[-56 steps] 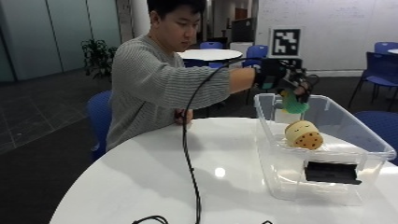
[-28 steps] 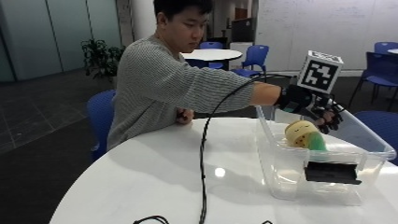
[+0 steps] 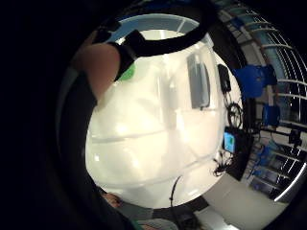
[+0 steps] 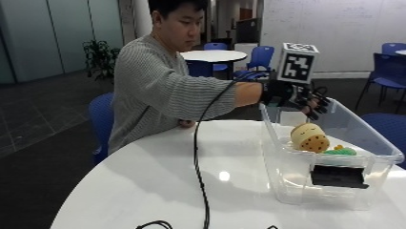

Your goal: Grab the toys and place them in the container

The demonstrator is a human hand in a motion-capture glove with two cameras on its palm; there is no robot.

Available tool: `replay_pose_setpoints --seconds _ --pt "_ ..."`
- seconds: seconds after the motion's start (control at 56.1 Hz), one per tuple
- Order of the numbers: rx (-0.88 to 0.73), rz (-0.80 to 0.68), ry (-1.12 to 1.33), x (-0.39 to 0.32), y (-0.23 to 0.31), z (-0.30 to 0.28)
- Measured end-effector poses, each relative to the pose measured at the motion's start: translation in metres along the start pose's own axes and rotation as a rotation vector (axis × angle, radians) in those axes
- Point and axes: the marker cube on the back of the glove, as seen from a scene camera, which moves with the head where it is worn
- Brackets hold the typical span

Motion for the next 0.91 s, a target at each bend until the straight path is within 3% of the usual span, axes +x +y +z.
replay_pose_setpoints --seconds 0.107,0.249,0.445,0.909 --pt "0.077 -0.124 -0.203 0.007 0.065 -0.025" --pt "0.199 -0.237 -0.183 0.040 0.178 -0.032" --pt "0.293 -0.145 -0.008 0.062 0.284 -0.001" --pt "0.307 -0.251 -0.103 -0.047 0.460 0.170"
